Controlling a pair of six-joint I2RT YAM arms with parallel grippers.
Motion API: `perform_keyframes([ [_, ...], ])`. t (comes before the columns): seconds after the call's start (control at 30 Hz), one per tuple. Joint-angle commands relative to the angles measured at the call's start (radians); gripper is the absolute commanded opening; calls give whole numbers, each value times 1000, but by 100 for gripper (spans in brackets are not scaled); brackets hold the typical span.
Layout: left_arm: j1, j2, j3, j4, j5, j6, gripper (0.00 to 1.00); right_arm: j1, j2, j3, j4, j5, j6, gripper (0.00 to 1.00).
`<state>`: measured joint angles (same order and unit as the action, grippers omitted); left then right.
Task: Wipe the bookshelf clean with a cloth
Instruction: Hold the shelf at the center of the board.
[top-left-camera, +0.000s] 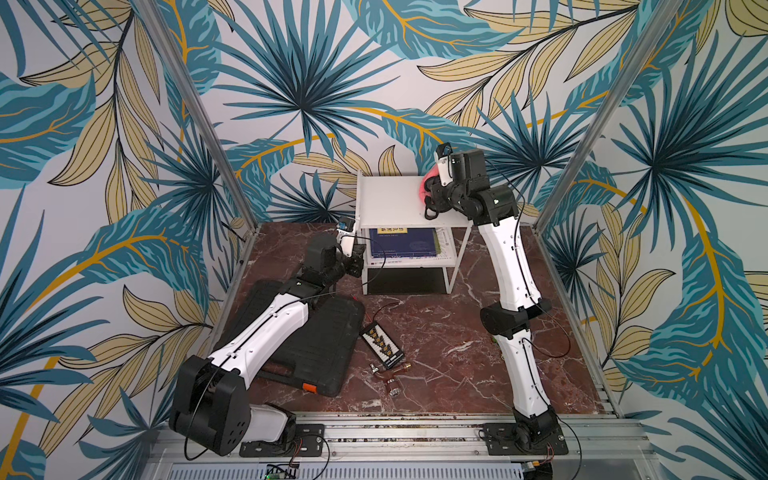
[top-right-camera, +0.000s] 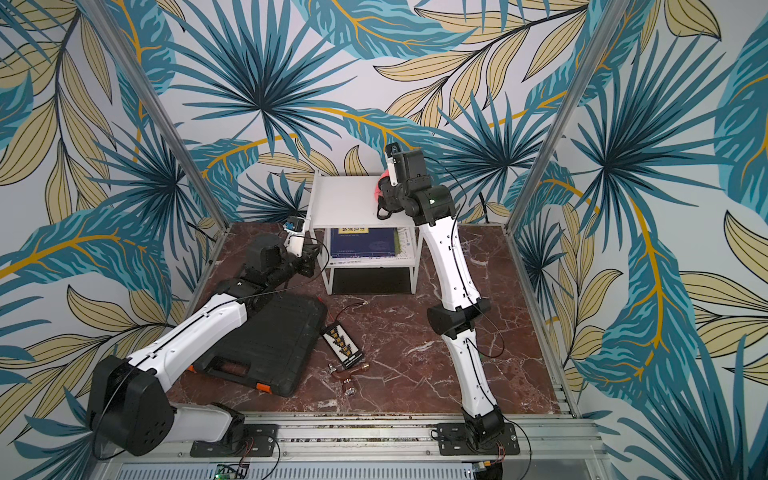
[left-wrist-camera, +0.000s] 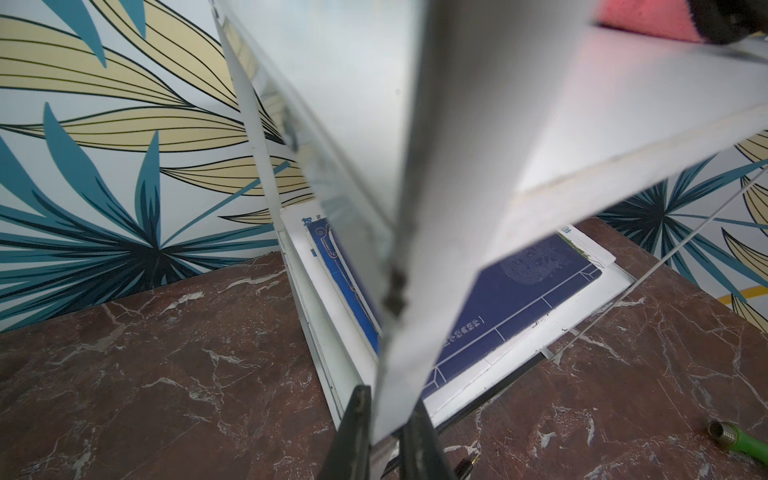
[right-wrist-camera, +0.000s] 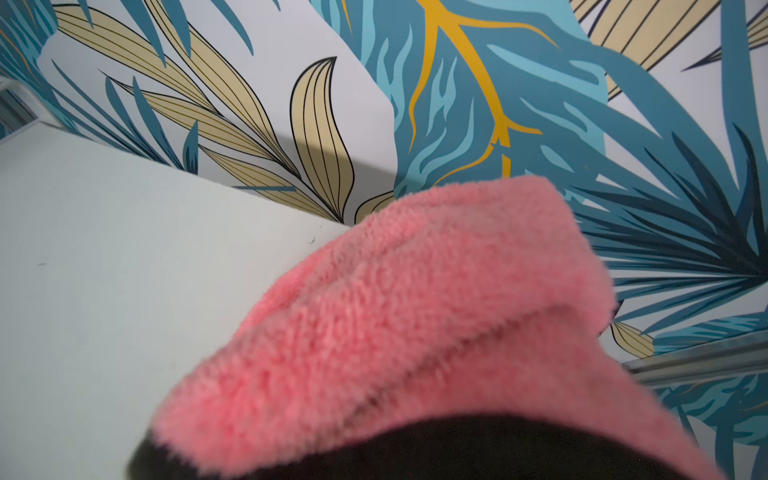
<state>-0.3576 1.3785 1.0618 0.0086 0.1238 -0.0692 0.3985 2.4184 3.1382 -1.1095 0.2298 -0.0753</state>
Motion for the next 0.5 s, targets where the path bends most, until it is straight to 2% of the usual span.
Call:
perform_keyframes([
  [0.0, 29, -20, 0, -108, -47, -27, 4, 2, 47, 16, 27, 5, -18, 0],
  [0.13, 29, -6, 7, -101, -43, -28, 4, 4, -16, -93, 40, -6, -23, 0],
  [0.2, 29, 4, 18, -108, -42, -25, 4, 7, -129, -298, 166, -26, -33, 0],
  [0.27, 30, 8, 20, -109, -41, -21, 4, 24, -328, -727, 425, -14, -94, 0],
  [0.33, 30, 13, 20, -106, -44, -17, 4, 32, -483, -1002, 621, -7, -135, 0],
  [0.47, 29, 30, 34, -108, -44, -17, 4, 21, -652, -1257, 753, 7, -132, 0],
])
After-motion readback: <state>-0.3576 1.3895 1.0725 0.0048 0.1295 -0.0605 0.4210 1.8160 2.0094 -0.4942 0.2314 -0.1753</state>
